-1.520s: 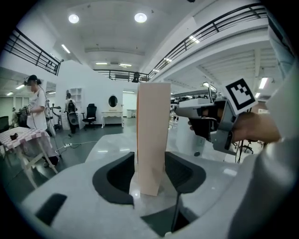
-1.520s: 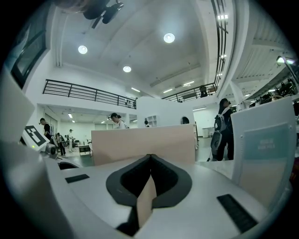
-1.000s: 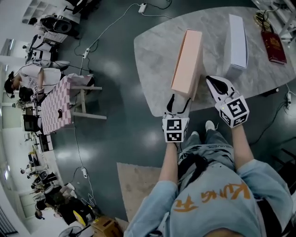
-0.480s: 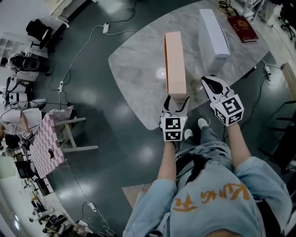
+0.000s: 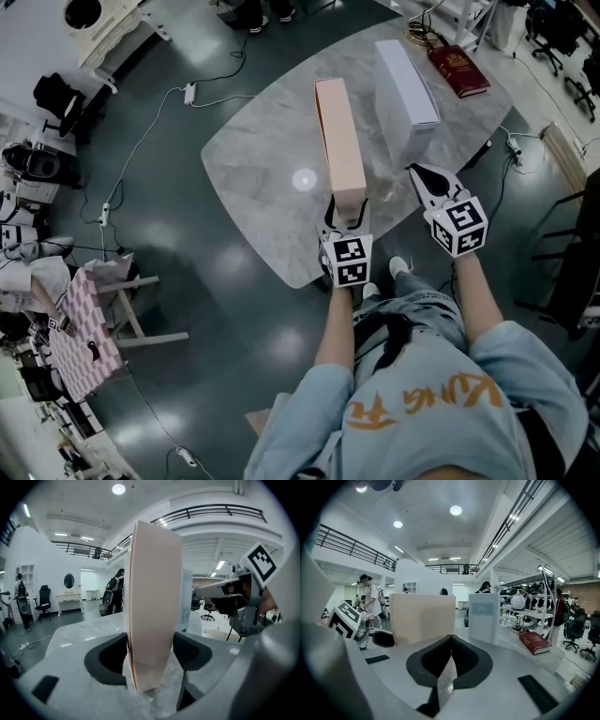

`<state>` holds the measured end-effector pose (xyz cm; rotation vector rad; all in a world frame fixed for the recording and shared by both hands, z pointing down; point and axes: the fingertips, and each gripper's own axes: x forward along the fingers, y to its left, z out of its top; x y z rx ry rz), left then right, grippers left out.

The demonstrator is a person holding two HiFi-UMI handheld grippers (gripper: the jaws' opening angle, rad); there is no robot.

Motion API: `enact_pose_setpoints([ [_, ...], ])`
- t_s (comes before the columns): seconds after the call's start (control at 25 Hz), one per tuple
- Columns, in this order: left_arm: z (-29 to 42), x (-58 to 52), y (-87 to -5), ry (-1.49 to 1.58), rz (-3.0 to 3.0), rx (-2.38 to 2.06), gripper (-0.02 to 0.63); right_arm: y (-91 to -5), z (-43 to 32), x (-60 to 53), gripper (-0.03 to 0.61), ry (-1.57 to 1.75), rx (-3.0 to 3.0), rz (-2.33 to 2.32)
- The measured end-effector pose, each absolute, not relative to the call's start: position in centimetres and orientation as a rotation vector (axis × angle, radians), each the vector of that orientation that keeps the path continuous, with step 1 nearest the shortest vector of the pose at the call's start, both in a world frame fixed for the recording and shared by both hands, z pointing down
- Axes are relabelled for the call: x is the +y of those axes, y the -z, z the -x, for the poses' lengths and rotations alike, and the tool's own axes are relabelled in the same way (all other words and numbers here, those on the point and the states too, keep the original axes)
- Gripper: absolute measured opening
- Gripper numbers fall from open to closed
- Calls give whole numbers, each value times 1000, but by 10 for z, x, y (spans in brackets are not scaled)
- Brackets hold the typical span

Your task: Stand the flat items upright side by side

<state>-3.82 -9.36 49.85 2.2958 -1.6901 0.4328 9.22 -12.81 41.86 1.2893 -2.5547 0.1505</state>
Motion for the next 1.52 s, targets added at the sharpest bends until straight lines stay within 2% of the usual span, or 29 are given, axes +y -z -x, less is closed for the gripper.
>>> enact_pose_setpoints([
  [0.12, 37, -103, -498, -410, -2285, -1698, 319, -419, -98, -133, 9, -148, -2523, -1322],
  [0.24, 35, -112, -499, -397, -2279, -1708, 318, -423, -103, -139, 51, -164, -2494, -1334],
  [0.44, 30, -129, -499, -389, -2258, -1716, 318, -431, -114, -150, 159, -217, -2445, -1365],
  [0.52, 28, -136, -499, -388, -2242, -1718, 318, -436, -120, -160, 267, -249, -2417, -1394],
  [0.76, 11, -163, -496, -393, -2224, -1731, 319, -446, -130, -192, 371, -319, -2403, -1378],
  [1.12, -3, -189, -492, -402, -2167, -1776, 319, -454, -122, -229, 384, -363, -2467, -1245],
  [1.52, -23, -210, -499, -413, -2094, -1827, 319, -461, -113, -260, 365, -354, -2577, -1049],
])
